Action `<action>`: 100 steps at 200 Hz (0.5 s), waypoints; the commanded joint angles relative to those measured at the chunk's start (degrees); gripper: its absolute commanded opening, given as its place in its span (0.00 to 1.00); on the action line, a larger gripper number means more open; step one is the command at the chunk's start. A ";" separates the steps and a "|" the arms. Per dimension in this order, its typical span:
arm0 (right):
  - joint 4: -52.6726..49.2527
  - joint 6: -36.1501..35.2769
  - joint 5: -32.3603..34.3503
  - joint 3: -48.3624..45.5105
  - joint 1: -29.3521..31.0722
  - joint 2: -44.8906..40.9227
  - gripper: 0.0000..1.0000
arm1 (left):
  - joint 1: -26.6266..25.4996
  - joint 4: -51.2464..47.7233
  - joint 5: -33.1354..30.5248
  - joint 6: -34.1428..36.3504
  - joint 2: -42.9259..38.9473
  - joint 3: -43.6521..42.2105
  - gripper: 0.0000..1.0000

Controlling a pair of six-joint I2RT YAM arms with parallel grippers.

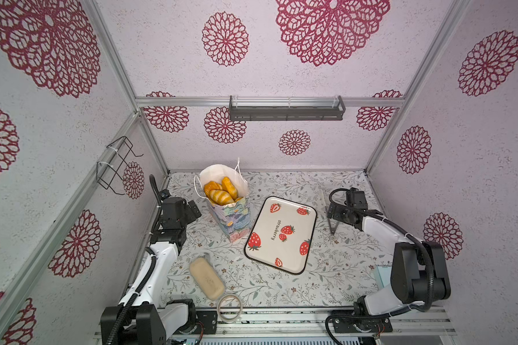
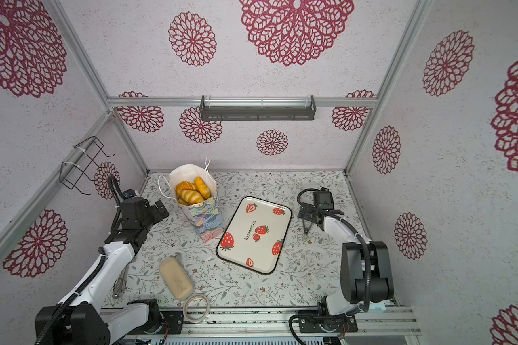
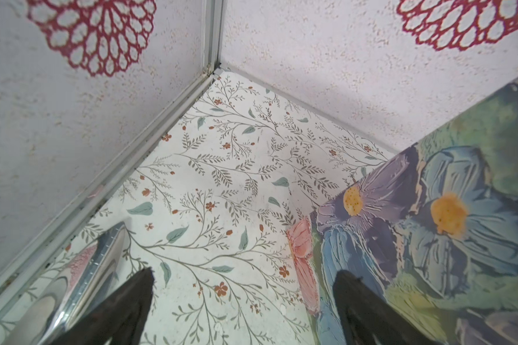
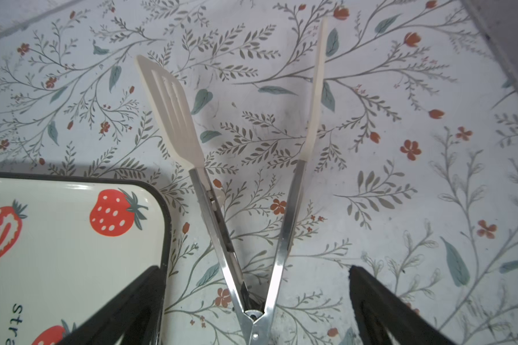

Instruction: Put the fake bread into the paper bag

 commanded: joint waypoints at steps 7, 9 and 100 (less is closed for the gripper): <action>5.75 1.41 8.39 -4.49 -0.25 -4.36 0.98 | -0.23 8.70 -4.86 6.38 0.18 -2.36 0.97; 5.90 1.41 8.83 -4.66 -0.25 -4.51 0.98 | -0.21 9.04 -5.09 6.45 0.33 -2.54 0.97; 37.00 -10.62 15.84 -23.50 0.36 -11.24 0.99 | 3.07 34.20 -0.93 13.93 11.15 -14.60 0.97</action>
